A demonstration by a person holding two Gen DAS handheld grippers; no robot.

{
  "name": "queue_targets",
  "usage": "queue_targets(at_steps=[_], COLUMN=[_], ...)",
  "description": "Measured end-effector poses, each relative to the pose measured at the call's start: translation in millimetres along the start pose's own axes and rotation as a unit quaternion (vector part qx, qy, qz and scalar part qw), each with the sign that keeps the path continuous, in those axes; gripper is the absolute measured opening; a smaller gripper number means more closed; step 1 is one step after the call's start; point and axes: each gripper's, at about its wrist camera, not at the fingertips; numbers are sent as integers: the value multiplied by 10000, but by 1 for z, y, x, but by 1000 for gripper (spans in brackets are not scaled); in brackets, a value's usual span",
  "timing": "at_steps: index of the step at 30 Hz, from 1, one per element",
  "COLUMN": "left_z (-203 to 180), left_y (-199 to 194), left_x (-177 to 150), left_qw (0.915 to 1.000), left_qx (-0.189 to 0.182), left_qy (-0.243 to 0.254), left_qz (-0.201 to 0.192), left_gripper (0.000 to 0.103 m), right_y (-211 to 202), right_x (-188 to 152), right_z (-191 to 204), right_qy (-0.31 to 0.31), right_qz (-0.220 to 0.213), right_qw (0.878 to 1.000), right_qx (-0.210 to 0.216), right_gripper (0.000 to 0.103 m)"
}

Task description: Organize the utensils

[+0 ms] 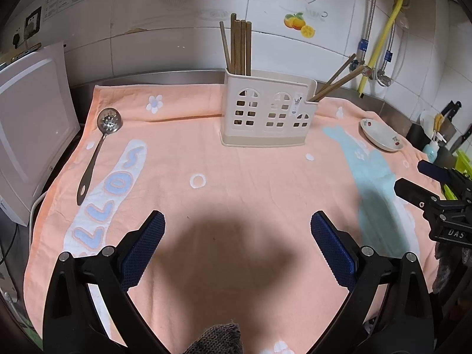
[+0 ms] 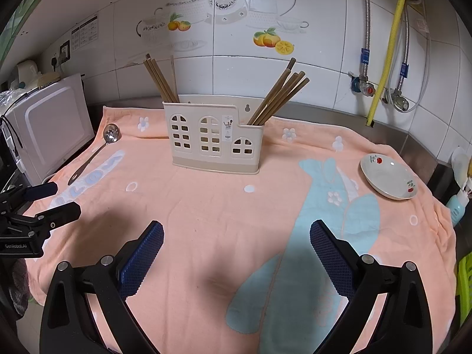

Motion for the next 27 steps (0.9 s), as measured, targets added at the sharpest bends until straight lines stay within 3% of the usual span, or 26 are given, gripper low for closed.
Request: queue_targets(at_steps=[27], left_z=[-1], left_y=[1], left_x=[-1], left_qw=[10000], left_qx=[20], left_qy=[30], left_qz=[40], left_gripper=[98], right_y=[1], right_x=[-4], right_z=[-3], right_qy=[27], right_qz=[29], right_qw=[10000], right_qx=[12], right_gripper=[96])
Point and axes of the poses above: each gripper's, at about its wrist camera, not at the fingertips, and y roughly the way its jaws point, z to its left, x to its top, and after that the axes turned 3 degrees about -z, right-handed
